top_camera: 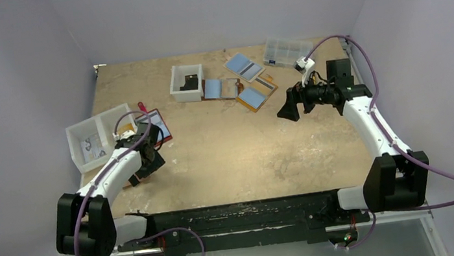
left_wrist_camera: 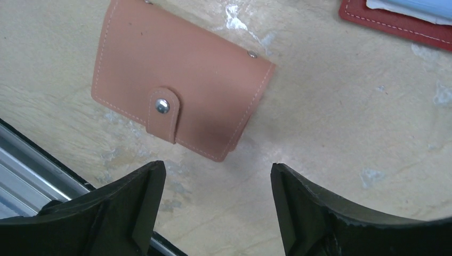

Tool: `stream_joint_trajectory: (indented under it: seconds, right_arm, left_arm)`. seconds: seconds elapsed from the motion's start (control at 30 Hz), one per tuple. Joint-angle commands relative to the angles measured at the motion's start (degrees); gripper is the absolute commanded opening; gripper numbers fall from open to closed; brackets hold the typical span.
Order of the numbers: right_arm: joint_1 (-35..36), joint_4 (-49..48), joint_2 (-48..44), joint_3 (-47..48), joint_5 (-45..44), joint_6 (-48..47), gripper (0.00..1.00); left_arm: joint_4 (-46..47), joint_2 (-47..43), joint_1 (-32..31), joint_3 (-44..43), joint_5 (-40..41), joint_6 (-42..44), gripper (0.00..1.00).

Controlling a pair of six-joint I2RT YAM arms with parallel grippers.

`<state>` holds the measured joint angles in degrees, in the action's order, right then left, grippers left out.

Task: Take the credit cards out of the card holder
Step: Open the card holder at the center of the board.

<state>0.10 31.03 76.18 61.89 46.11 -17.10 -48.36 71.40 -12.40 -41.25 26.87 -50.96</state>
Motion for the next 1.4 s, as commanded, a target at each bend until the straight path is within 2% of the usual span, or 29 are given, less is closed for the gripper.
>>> stream_joint_trajectory:
  seconds: [0.0,0.33,0.47,0.57,0.67,0.73,0.83,0.93,1.07,1.23,1.37]
  right_arm:
    - [0.1,-2.5,-0.6,-1.1,2.0,-1.3,0.99]
    - [0.1,-3.2,-0.8,-1.9,2.3,-1.0,0.99]
    - [0.1,-2.9,-1.2,-1.9,2.3,-1.0,0.99]
    - [0.1,-2.9,-1.6,-2.0,2.5,-1.0,0.99]
    - [0.1,-2.7,-1.7,-1.9,2.6,-1.0,0.99]
    - [0.1,-2.5,-1.8,-1.7,2.7,-1.1,0.99]
    - [0.1,-2.2,-1.9,-1.5,2.6,-1.2,0.99]
    - [0.1,-1.6,-2.0,-1.1,2.1,-1.6,0.99]
    - [0.1,-0.5,-2.0,-0.1,1.1,-2.3,0.99]
    - [0.0,1.6,-1.5,1.4,-0.3,-4.2,0.99]
    - [0.1,3.7,-1.2,1.9,-1.6,-6.4,0.99]
  left_arm:
    - [3.8,3.8,-0.2,-0.7,5.3,1.8,0.74]
    - [2.9,10.5,-0.2,-4.5,9.6,3.9,0.72]
    - [3.9,12.4,-0.2,-5.0,10.0,5.3,0.59]
    - [3.6,13.1,-0.2,-5.6,10.5,5.7,0.47]
    - [3.5,13.2,-0.2,-5.8,10.4,6.1,0.27]
    - [3.8,12.6,-0.2,-5.7,9.6,6.7,0.01]
    - [4.4,10.6,-0.2,-5.2,6.0,7.6,0.0]
    - [5.7,6.9,-0.7,-4.0,-1.6,8.6,0.0]
    - [4.5,1.8,-5.4,-4.1,-10.9,7.7,0.0]
    - [7.5,-0.8,-19.3,-5.8,-20.0,-1.3,0.0]
    - [14.1,6.5,-30.0,-11.9,-22.0,-8.0,0.0]
